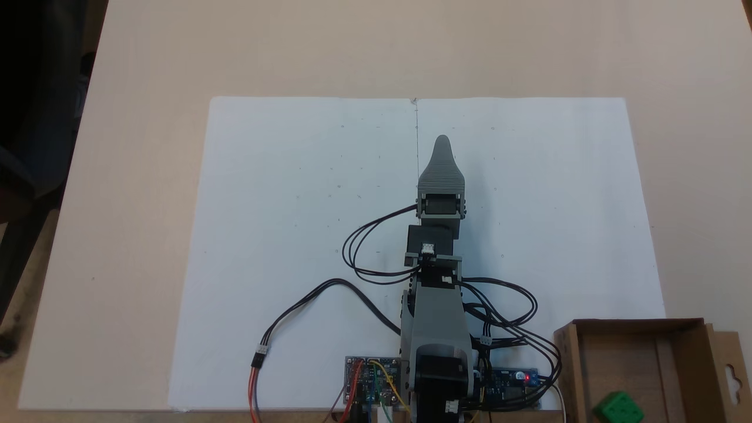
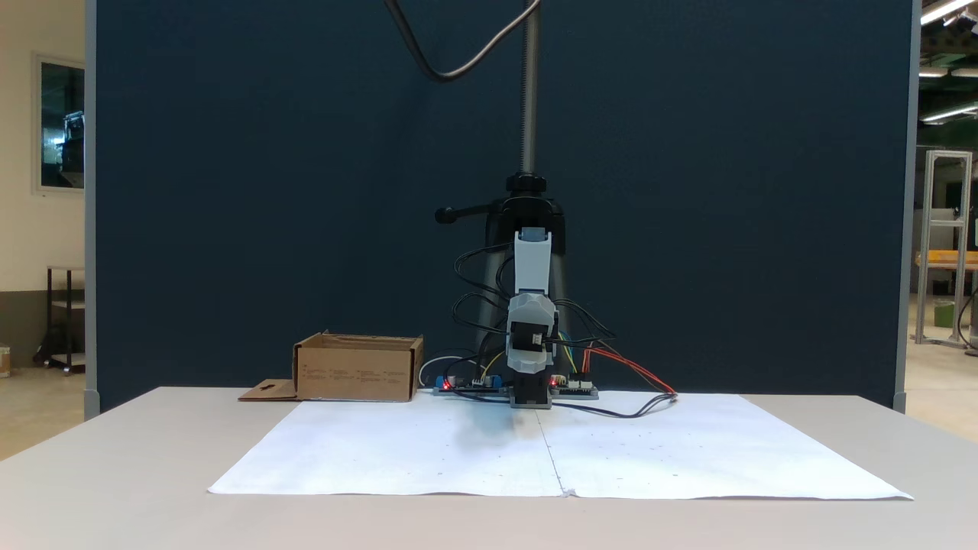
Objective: Grasp a green dice and put it in the bin.
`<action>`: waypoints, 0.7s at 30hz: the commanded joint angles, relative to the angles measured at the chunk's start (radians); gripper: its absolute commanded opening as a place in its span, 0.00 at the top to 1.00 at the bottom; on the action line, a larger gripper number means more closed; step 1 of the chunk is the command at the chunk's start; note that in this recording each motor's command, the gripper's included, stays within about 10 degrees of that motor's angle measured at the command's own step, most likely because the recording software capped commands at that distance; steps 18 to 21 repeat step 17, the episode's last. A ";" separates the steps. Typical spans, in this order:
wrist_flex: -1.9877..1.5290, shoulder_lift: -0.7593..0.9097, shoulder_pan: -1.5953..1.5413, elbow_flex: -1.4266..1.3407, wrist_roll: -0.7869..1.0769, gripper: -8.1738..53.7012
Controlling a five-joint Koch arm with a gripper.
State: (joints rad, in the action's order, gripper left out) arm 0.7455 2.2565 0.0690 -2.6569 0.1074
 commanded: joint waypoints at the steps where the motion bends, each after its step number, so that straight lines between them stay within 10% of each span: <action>1: 0.175 0.112 0.005 -0.175 0.054 0.15; 21: 0.175 0.110 -0.061 -0.175 0.054 0.15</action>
